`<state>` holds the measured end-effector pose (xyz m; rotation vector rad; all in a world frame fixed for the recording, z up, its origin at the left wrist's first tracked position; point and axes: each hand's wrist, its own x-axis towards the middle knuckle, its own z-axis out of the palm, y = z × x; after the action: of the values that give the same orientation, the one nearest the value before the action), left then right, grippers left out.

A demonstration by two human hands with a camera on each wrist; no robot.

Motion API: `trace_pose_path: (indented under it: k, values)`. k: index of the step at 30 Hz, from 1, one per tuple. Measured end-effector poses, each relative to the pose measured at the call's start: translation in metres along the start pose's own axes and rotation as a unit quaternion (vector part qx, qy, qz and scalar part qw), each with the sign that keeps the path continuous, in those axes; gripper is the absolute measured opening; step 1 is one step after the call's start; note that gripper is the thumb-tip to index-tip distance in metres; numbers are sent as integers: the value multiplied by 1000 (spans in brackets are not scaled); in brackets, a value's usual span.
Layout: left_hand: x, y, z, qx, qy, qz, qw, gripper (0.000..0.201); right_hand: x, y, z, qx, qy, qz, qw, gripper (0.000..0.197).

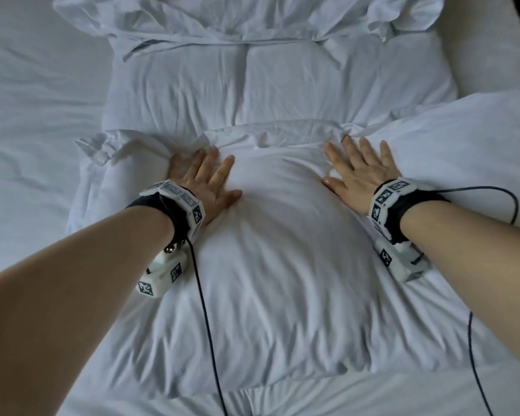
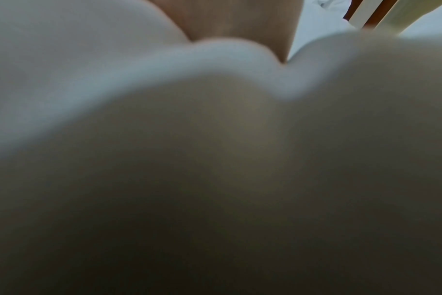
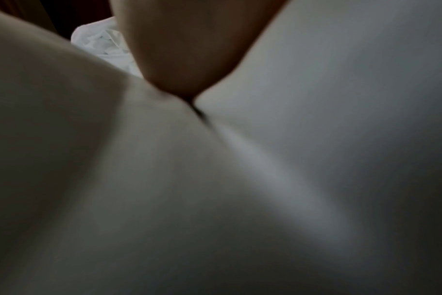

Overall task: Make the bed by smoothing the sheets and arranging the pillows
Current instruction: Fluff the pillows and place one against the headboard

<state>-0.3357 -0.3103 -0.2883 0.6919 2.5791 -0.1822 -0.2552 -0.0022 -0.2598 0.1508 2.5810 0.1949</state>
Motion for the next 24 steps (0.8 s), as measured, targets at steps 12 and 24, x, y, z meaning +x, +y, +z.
trace_pose_path:
  k: [12,24]
  values:
    - [-8,-3,-66,22,-50,47,997,74,-23,13,-61,28,23,0,999,76]
    - [49,6,-197,87,132,-49,986,113,36,65,-171,-66,224,11,972,106]
